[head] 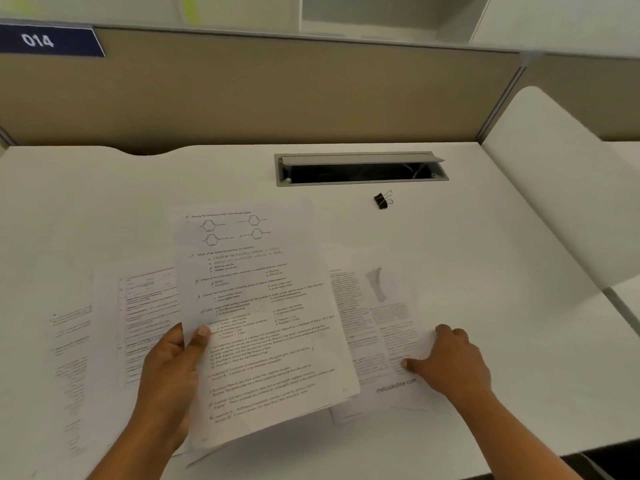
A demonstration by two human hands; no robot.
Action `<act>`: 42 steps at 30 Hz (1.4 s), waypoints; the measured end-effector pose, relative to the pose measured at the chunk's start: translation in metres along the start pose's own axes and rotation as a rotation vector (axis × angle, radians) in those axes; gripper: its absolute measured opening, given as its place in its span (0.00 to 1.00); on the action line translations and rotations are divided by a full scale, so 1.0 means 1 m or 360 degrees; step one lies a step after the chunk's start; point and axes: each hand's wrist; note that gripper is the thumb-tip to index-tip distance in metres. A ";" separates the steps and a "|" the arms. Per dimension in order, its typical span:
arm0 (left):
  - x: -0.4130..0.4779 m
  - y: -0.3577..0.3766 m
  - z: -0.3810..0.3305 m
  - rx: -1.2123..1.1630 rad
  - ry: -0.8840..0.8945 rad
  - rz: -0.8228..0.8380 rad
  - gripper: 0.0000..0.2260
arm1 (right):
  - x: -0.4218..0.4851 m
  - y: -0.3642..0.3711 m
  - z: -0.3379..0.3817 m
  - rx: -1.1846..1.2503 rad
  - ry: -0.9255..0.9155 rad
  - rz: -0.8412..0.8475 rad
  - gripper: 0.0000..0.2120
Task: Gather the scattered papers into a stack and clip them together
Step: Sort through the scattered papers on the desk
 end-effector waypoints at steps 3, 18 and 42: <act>0.000 0.000 0.000 0.0001 0.0010 0.0003 0.09 | 0.000 0.002 0.002 0.0108 0.0001 -0.0006 0.47; 0.003 -0.008 -0.003 -0.0049 -0.0034 -0.0067 0.08 | 0.000 0.000 -0.007 0.0401 -0.0109 -0.0456 0.09; -0.005 -0.007 -0.016 -0.0188 -0.0040 -0.0072 0.08 | -0.050 -0.065 0.045 0.2315 -0.0223 -0.0361 0.07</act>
Point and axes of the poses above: each hand's wrist, its own x-axis towards the middle knuckle, its own y-axis out of the palm, z = x × y, and after that the axes turned 14 degrees about -y, right-handed
